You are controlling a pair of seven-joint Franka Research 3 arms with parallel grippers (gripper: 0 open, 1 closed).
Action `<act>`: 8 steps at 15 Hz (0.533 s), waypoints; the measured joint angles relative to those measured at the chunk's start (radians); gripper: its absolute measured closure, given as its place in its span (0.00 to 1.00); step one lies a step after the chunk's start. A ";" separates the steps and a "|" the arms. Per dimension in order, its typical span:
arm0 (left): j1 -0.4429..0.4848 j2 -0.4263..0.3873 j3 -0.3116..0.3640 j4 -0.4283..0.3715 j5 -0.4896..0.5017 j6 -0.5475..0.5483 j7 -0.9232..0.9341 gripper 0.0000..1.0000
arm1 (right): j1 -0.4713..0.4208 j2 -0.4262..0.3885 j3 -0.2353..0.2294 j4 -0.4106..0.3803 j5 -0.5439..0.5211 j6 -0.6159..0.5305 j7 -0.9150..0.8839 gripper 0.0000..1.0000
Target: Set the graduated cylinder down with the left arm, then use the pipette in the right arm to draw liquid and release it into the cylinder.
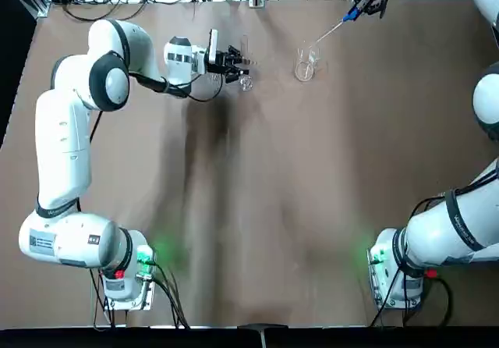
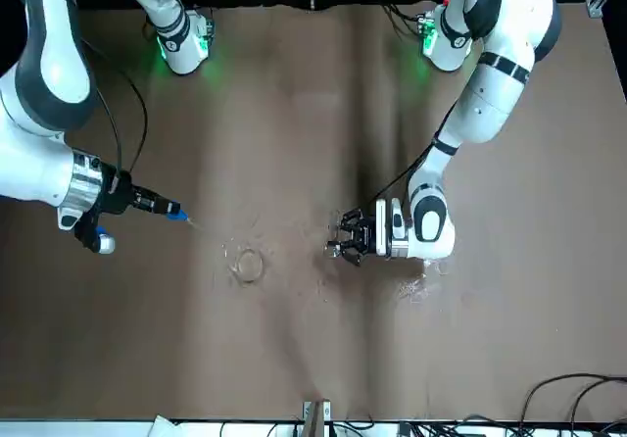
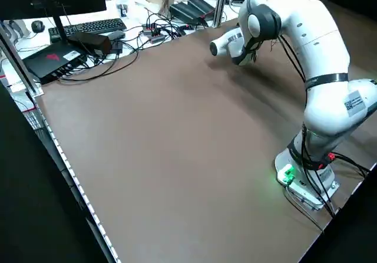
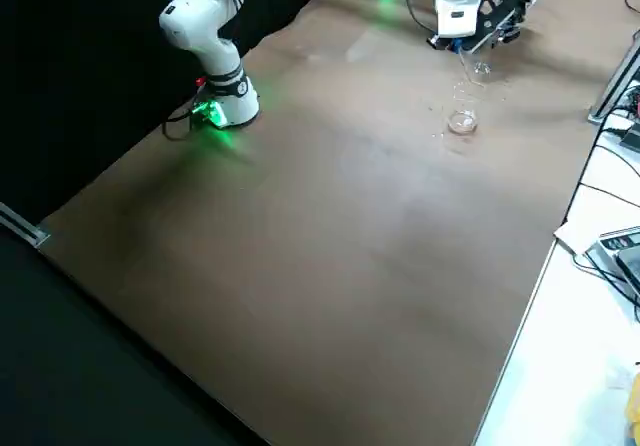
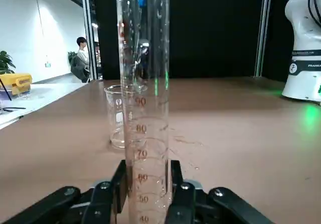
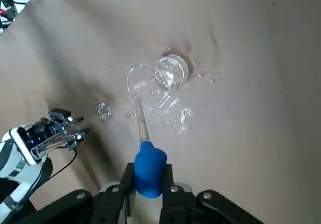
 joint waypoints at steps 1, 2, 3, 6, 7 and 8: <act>0.000 0.004 0.000 0.001 -0.001 0.000 0.002 0.60 | -0.001 0.000 0.000 0.007 0.000 -0.013 0.001 0.75; 0.000 0.007 0.001 0.003 -0.001 0.000 0.002 0.59 | -0.001 0.000 0.000 0.012 0.000 -0.018 0.002 0.75; 0.000 0.009 0.001 0.005 -0.001 0.000 0.003 0.58 | -0.001 -0.001 0.000 0.016 0.001 -0.020 0.002 0.75; 0.000 0.010 0.002 0.006 -0.001 0.000 0.003 0.33 | -0.001 -0.001 0.000 0.024 0.001 -0.021 0.002 0.75; 0.001 0.010 0.004 0.007 -0.001 0.001 0.003 0.24 | -0.001 -0.001 0.000 0.025 0.001 -0.021 0.002 0.75; 0.003 0.010 0.008 0.007 -0.001 0.004 0.002 0.15 | -0.001 -0.001 0.000 0.027 0.001 -0.021 0.002 0.75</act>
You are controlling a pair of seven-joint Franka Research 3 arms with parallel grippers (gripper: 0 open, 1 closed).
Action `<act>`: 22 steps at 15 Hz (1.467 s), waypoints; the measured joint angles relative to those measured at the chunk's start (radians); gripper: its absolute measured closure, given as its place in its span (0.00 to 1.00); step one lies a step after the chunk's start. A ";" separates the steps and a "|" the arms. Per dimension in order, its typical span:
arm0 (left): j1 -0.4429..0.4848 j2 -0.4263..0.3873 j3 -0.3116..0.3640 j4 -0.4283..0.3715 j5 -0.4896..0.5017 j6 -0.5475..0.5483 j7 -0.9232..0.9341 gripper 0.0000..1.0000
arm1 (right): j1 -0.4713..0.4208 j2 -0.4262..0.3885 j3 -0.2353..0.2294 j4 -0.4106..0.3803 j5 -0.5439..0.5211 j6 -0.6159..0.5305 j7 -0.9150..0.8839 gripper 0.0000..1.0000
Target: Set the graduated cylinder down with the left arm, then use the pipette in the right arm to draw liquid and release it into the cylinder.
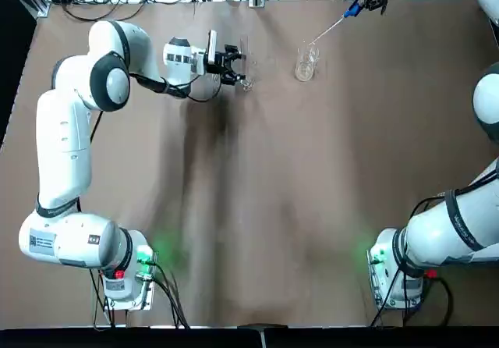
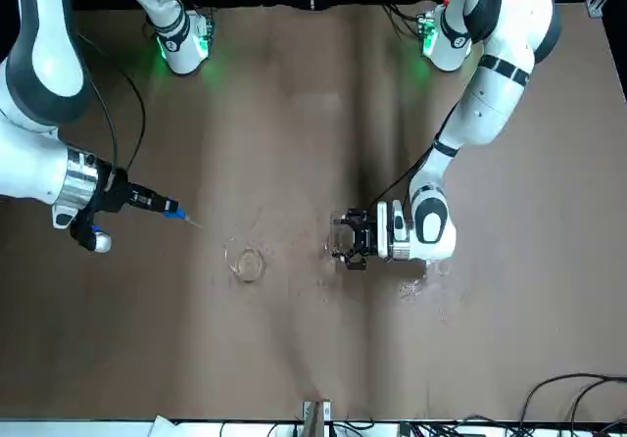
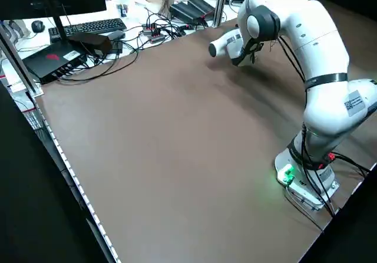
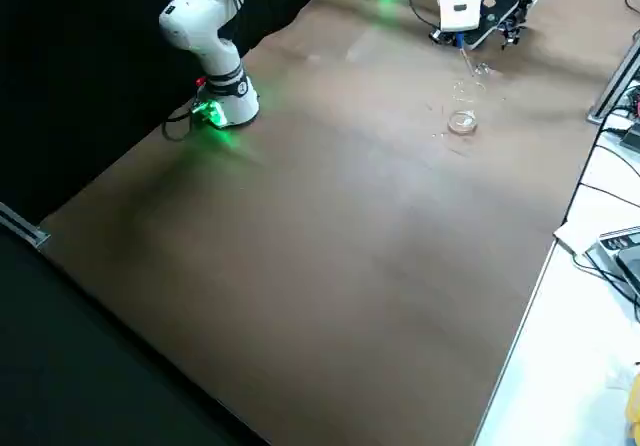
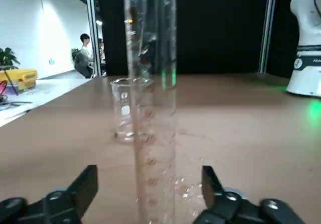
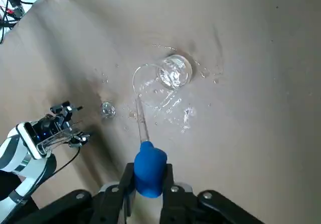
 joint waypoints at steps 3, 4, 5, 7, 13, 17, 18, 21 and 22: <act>0.009 0.000 0.045 0.002 0.000 0.005 -0.029 0.01 | -0.001 0.000 0.000 0.011 0.001 0.000 0.000 0.74; 0.012 0.000 0.056 0.002 0.000 0.006 -0.048 0.01 | -0.002 0.000 0.000 0.013 0.001 0.000 0.000 0.74; 0.014 0.000 0.071 0.002 0.000 0.006 -0.070 0.01 | -0.004 0.000 0.000 0.014 0.001 0.000 0.000 0.74; 0.023 -0.002 0.103 0.001 0.027 0.006 -0.125 0.01 | -0.008 0.000 0.000 0.016 0.003 -0.004 0.000 0.74; 0.156 -0.069 0.112 0.002 0.353 -0.001 -0.497 0.01 | -0.009 0.000 0.001 0.027 0.035 -0.023 0.000 0.73; 0.237 -0.155 0.111 0.005 0.565 -0.049 -0.735 0.01 | -0.009 0.000 0.006 0.030 0.064 -0.027 0.000 0.73; 0.252 -0.175 0.110 0.008 0.619 -0.054 -0.787 0.01 | -0.009 0.000 0.008 0.030 0.073 -0.029 0.000 0.73; 0.289 -0.234 0.108 0.019 0.751 -0.058 -0.938 0.01 | -0.006 0.000 0.016 0.030 0.096 -0.036 0.000 0.74; 0.300 -0.257 0.108 0.020 0.788 -0.066 -0.989 0.01 | -0.005 0.000 0.017 0.031 0.103 -0.038 0.000 0.74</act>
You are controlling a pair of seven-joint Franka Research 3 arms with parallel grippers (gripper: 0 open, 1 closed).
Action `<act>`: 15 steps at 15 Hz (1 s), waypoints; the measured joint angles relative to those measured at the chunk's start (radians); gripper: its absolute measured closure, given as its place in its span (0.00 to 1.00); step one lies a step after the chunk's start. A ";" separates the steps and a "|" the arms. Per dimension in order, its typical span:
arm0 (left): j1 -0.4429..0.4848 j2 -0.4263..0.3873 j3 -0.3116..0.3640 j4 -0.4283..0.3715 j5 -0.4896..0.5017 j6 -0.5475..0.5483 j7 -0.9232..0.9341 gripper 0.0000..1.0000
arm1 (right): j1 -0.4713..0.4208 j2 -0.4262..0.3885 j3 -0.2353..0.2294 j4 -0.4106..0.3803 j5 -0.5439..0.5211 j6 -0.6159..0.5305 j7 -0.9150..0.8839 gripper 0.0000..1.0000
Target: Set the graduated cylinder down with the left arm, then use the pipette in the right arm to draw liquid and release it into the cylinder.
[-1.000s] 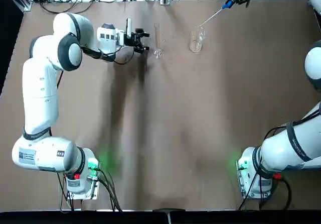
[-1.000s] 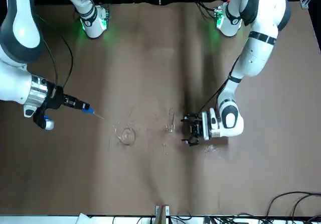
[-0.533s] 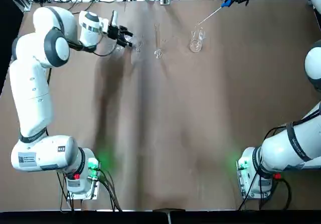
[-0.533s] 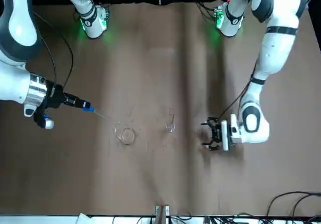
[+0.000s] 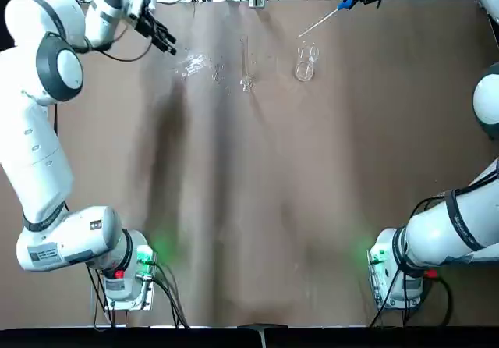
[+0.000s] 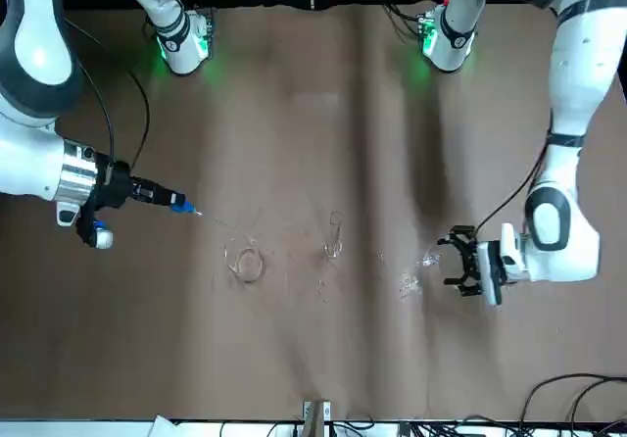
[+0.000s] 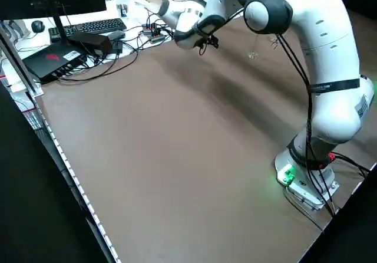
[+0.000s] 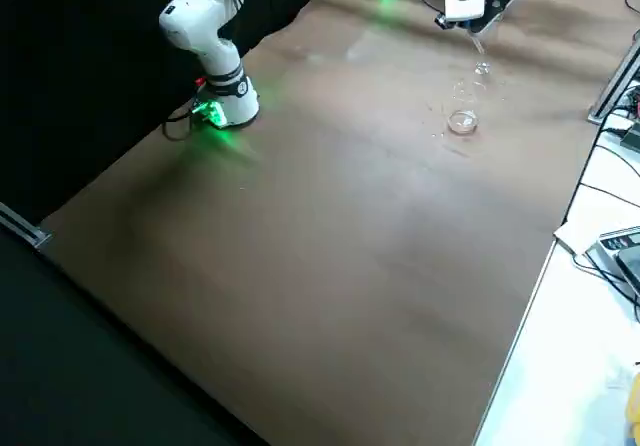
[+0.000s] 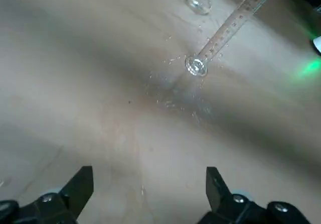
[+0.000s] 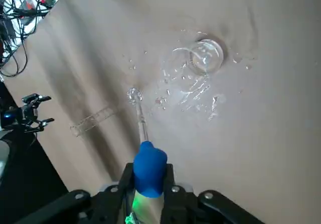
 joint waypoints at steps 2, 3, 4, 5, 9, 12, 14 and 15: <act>0.022 -0.050 0.000 0.003 0.073 -0.027 -0.098 0.01 | 0.001 0.000 0.001 0.000 0.012 -0.012 0.000 0.73; 0.033 -0.078 -0.001 0.003 0.115 -0.040 -0.148 0.01 | 0.002 0.000 0.002 0.001 0.014 -0.017 0.000 0.73; 0.052 -0.140 0.000 0.004 0.195 -0.087 -0.258 0.01 | 0.008 0.000 0.004 0.003 0.020 -0.025 0.000 0.73; 0.062 -0.174 0.000 0.005 0.234 -0.114 -0.315 0.01 | 0.010 0.000 0.005 0.006 0.032 -0.029 0.000 0.74; 0.092 -0.300 0.001 0.005 0.374 -0.201 -0.551 0.01 | 0.013 0.000 0.006 0.022 0.087 -0.040 0.000 0.74; 0.087 -0.374 -0.002 0.004 0.488 -0.226 -0.748 0.01 | 0.018 0.000 0.008 0.026 0.094 -0.046 0.000 0.74; 0.069 -0.414 -0.007 0.004 0.578 -0.245 -0.915 0.01 | 0.026 -0.001 0.009 0.027 0.096 -0.055 0.011 0.74; 0.052 -0.431 -0.007 0.004 0.617 -0.265 -1.013 0.01 | 0.033 -0.002 0.010 0.028 0.098 -0.059 0.015 0.74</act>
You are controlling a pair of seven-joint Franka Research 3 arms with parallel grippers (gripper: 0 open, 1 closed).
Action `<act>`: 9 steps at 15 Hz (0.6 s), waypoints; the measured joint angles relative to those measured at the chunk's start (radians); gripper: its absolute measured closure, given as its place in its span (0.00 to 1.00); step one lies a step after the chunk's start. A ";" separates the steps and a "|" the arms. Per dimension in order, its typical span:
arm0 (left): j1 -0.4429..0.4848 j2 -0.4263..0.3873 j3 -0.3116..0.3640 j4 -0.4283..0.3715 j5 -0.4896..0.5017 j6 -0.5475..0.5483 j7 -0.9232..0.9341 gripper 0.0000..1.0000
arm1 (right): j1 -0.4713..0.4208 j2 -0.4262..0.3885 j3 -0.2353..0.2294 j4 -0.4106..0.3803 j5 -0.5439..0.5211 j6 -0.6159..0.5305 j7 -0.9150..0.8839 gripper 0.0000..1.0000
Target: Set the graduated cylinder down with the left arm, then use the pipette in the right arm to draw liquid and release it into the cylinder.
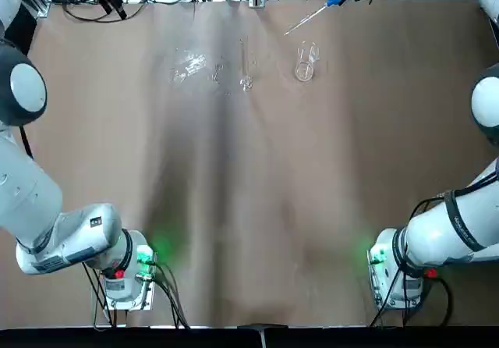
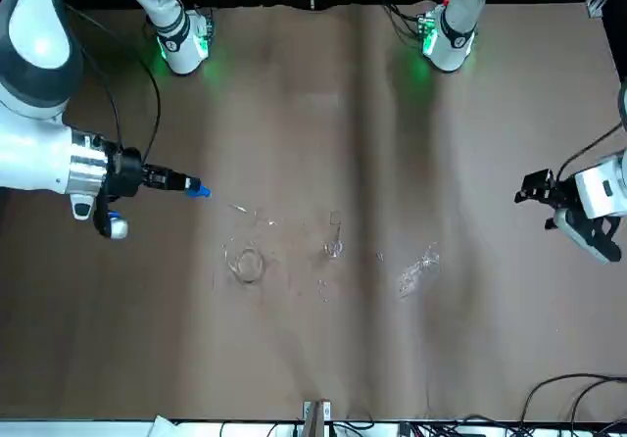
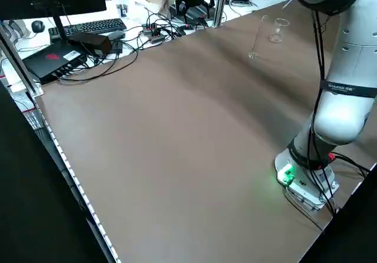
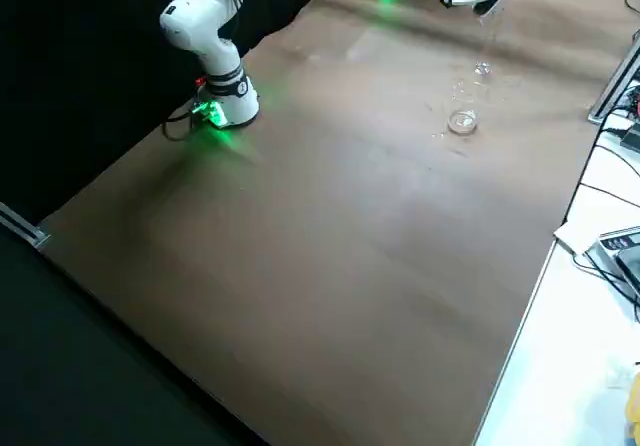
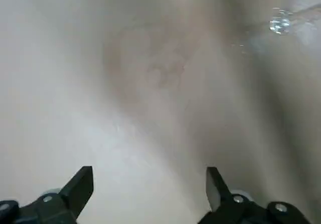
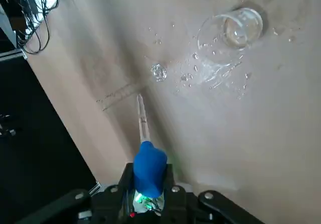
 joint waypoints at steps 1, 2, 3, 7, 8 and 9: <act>-0.019 -0.013 0.000 0.000 0.030 -0.022 -0.101 0.01 | 0.008 -0.002 0.000 0.000 0.001 -0.001 0.006 0.73; -0.036 -0.025 -0.001 0.000 0.048 -0.047 -0.205 0.01 | 0.015 -0.005 0.000 0.000 0.001 -0.001 0.019 0.74; -0.052 -0.032 -0.002 -0.001 0.055 -0.068 -0.299 0.01 | 0.023 -0.007 0.001 0.000 0.001 -0.001 0.027 0.74; -0.133 -0.044 -0.005 -0.001 0.128 -0.106 -0.568 0.01 | 0.048 -0.012 0.001 0.000 0.002 -0.001 0.055 0.74; -0.150 -0.046 -0.006 -0.001 0.137 -0.132 -0.599 0.01 | 0.056 -0.012 0.001 0.000 0.003 0.000 0.060 0.74; -0.160 -0.049 -0.006 -0.001 0.141 -0.151 -0.623 0.01 | 0.063 -0.012 0.001 0.000 0.005 0.000 0.065 0.74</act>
